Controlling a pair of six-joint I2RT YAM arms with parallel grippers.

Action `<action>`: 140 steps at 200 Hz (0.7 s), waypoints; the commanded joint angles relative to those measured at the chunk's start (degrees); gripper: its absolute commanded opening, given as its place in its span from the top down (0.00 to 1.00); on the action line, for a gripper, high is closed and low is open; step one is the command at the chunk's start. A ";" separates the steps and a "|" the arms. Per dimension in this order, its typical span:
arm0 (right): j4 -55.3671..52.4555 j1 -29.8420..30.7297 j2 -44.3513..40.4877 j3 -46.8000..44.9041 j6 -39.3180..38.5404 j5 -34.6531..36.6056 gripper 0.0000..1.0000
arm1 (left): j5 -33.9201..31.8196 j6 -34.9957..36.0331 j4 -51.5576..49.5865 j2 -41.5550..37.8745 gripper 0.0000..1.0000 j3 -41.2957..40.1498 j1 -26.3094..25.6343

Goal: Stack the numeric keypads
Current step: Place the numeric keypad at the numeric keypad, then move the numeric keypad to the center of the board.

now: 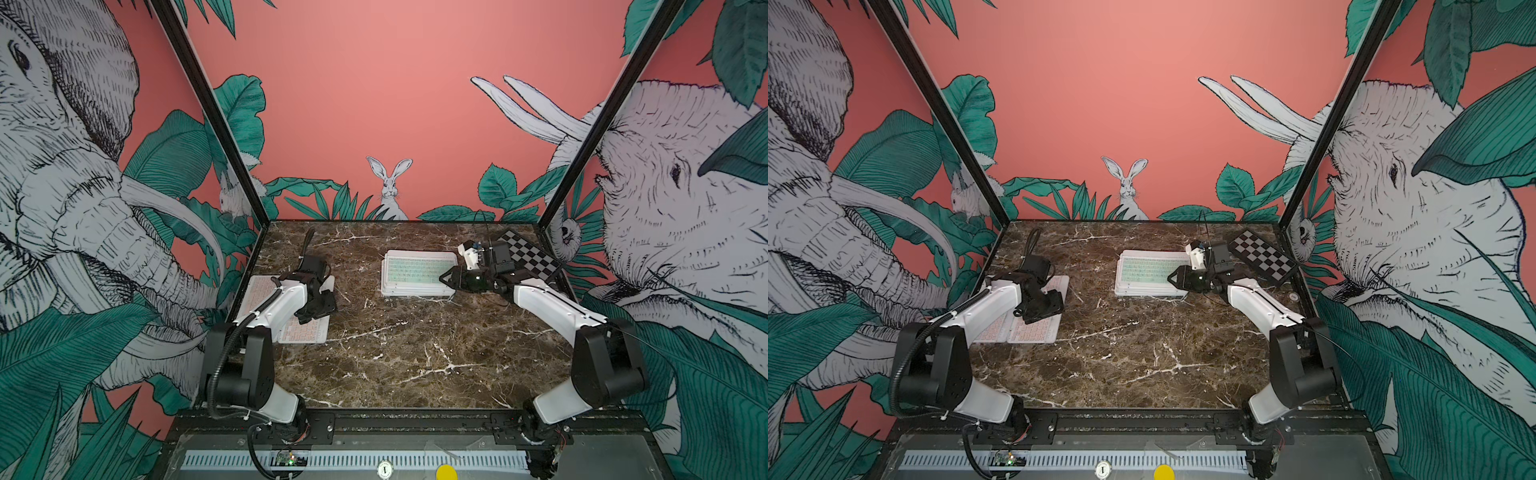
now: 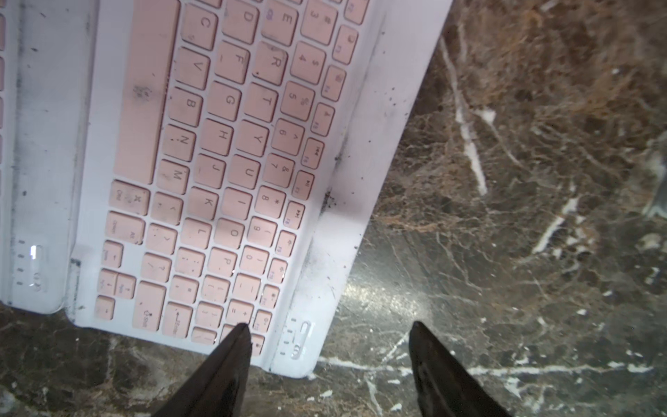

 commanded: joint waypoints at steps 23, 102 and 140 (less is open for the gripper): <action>2.57 1.62 -0.60 -2.08 1.94 -0.15 0.57 | -0.14 4.07 1.24 2.66 0.30 -0.56 0.44; 3.62 2.08 0.19 -2.10 3.27 -1.59 0.57 | 2.75 6.21 4.88 5.47 0.31 -4.86 0.31; 2.64 2.13 0.02 -1.12 3.16 -1.11 0.57 | 5.50 6.50 6.13 6.60 0.31 -7.13 -0.62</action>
